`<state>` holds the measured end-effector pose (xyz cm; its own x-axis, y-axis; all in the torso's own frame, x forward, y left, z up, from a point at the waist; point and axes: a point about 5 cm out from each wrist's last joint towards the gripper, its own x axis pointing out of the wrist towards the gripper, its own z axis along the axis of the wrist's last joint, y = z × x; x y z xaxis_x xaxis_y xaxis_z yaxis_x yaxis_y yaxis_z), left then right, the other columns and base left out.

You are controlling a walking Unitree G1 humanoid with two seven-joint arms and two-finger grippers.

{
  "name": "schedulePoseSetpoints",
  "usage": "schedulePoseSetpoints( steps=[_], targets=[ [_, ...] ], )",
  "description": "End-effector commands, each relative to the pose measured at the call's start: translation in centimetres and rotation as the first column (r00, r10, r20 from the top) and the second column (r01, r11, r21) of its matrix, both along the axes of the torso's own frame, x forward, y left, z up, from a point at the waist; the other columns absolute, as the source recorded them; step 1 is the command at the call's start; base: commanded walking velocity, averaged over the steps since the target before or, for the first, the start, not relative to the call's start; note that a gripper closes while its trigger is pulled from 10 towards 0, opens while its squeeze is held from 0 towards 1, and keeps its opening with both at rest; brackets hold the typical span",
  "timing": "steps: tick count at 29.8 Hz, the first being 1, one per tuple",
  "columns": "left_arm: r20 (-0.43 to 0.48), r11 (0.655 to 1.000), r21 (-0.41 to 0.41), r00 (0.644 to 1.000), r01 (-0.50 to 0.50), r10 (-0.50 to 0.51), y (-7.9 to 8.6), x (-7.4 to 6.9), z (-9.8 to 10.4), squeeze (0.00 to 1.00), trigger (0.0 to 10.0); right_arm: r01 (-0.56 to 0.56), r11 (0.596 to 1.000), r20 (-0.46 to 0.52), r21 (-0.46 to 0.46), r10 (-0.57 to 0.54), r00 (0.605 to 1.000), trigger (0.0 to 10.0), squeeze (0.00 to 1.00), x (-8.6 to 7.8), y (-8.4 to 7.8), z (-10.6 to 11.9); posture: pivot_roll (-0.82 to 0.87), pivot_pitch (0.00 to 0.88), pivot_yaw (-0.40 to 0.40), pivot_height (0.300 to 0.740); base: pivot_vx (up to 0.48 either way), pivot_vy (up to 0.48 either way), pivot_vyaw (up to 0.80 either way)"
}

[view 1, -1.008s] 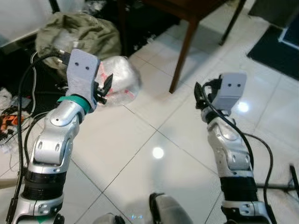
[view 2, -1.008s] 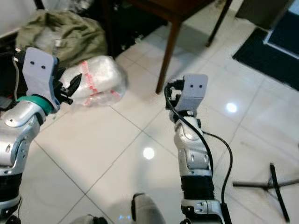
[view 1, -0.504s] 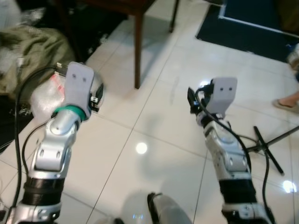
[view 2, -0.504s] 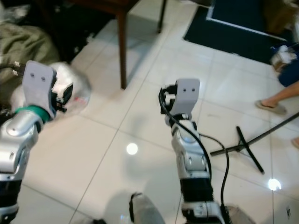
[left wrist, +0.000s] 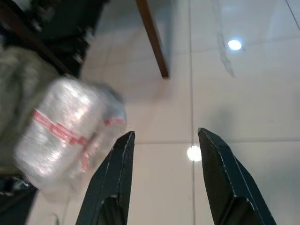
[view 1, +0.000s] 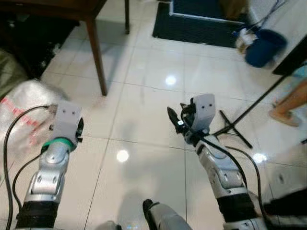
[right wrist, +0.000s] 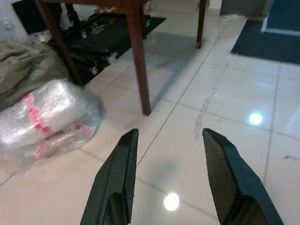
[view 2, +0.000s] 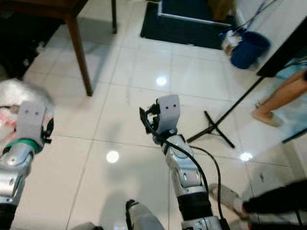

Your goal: Setting the table

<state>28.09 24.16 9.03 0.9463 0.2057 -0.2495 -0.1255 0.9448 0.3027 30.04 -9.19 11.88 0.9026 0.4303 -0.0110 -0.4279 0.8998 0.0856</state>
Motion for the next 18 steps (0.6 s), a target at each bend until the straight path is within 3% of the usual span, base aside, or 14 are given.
schedulePoseSetpoints(
  steps=[1,13,18],
  targets=[
    [-0.007,0.999,-0.039,1.0,0.013,-0.013,-0.4,-0.2,-0.7,0.0,10.0,-0.006,1.0,-0.024,-0.006,0.006,1.0,10.0,0.0,-0.2,0.0,-0.7,-0.06,0.067,0.01,0.74,0.0,0.0,-0.8],
    [0.051,0.989,-0.138,0.998,0.051,-0.045,-1.3,0.6,-1.0,0.0,10.0,0.004,1.0,-0.039,-0.004,-0.004,0.999,10.0,0.0,-0.3,-0.9,-1.8,-0.07,0.054,0.013,0.74,0.0,0.0,-0.8],
    [0.054,0.989,-0.134,0.996,0.071,-0.064,-1.5,0.7,-1.2,0.0,10.0,0.025,1.0,-0.035,-0.017,-0.025,0.999,10.0,0.0,-0.2,-1.1,-2.0,-0.07,0.045,0.015,0.74,0.0,0.0,-0.64]
  ],
)
